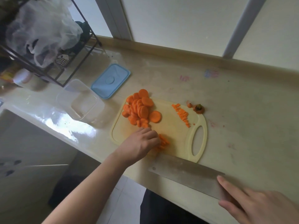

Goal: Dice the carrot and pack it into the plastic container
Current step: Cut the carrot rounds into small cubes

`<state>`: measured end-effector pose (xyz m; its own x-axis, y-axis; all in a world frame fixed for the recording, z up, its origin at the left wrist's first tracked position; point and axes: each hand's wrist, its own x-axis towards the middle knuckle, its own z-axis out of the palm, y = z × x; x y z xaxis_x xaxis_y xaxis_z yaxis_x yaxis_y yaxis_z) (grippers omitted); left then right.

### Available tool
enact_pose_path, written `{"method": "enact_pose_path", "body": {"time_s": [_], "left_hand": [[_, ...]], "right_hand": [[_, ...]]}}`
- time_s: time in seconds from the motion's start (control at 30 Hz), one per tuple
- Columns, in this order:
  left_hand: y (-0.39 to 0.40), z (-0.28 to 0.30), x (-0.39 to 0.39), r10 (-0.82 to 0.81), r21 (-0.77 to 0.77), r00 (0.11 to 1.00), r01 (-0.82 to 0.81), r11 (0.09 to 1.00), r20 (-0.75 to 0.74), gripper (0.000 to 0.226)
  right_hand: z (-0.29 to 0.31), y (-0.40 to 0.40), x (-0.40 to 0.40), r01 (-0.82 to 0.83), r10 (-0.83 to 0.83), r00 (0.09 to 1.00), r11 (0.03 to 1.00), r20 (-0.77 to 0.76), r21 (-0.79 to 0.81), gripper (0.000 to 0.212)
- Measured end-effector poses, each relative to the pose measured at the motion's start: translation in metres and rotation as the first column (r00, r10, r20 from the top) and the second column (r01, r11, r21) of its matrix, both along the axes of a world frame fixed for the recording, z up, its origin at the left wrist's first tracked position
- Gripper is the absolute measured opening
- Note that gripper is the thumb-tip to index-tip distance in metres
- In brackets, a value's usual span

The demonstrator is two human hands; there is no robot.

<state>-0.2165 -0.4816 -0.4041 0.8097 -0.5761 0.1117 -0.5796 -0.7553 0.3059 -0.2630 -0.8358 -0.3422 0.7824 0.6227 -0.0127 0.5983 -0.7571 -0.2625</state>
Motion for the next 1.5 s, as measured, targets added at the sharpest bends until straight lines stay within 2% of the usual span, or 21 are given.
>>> {"method": "enact_pose_path", "body": {"time_s": [0.23,0.5,0.7,0.8,0.87,0.97,1.17,1.3,1.5], "left_hand": [[0.001,-0.004,0.001,0.027,-0.007,0.999,-0.027,1.0,0.027,0.011],[0.002,-0.003,0.005,-0.089,0.029,0.994,0.087,0.996,0.058,0.015],[0.003,0.0,-0.002,0.122,-0.096,0.992,-0.117,0.988,0.044,0.018],[-0.005,0.005,0.004,0.165,-0.107,0.986,-0.164,0.981,0.001,0.028],[-0.006,0.002,0.01,0.127,-0.056,0.992,-0.127,0.99,-0.015,0.023],[-0.004,-0.001,0.017,0.047,0.002,0.998,-0.047,0.999,-0.044,0.029],[-0.006,-0.003,0.019,0.092,-0.05,0.991,-0.097,0.994,-0.096,0.034],[-0.008,-0.001,0.024,0.134,-0.088,0.986,-0.143,0.986,-0.096,0.023],[-0.005,0.0,0.022,0.072,0.017,0.996,-0.072,0.997,-0.042,0.038]], "right_hand": [[-0.004,-0.019,0.0,0.096,-0.095,0.995,0.995,-0.033,0.013,0.071],[0.008,-0.026,0.003,0.204,-0.202,0.968,0.979,-0.148,-0.003,0.071],[0.003,-0.029,-0.006,0.314,-0.313,0.942,0.949,-0.124,-0.013,0.063],[-0.007,-0.036,-0.007,0.382,-0.382,0.918,0.924,-0.104,-0.024,0.072],[-0.008,-0.038,-0.006,0.415,-0.413,0.896,0.909,-0.165,-0.019,0.076],[-0.008,-0.04,-0.005,0.462,-0.449,0.852,0.887,-0.271,-0.016,0.075],[-0.006,-0.037,0.001,0.447,-0.439,0.874,0.895,-0.209,-0.012,0.076],[-0.011,-0.041,0.002,0.452,-0.446,0.863,0.891,-0.237,-0.029,0.072],[-0.008,-0.036,0.004,0.446,-0.431,0.872,0.895,-0.231,0.012,0.072]]}}
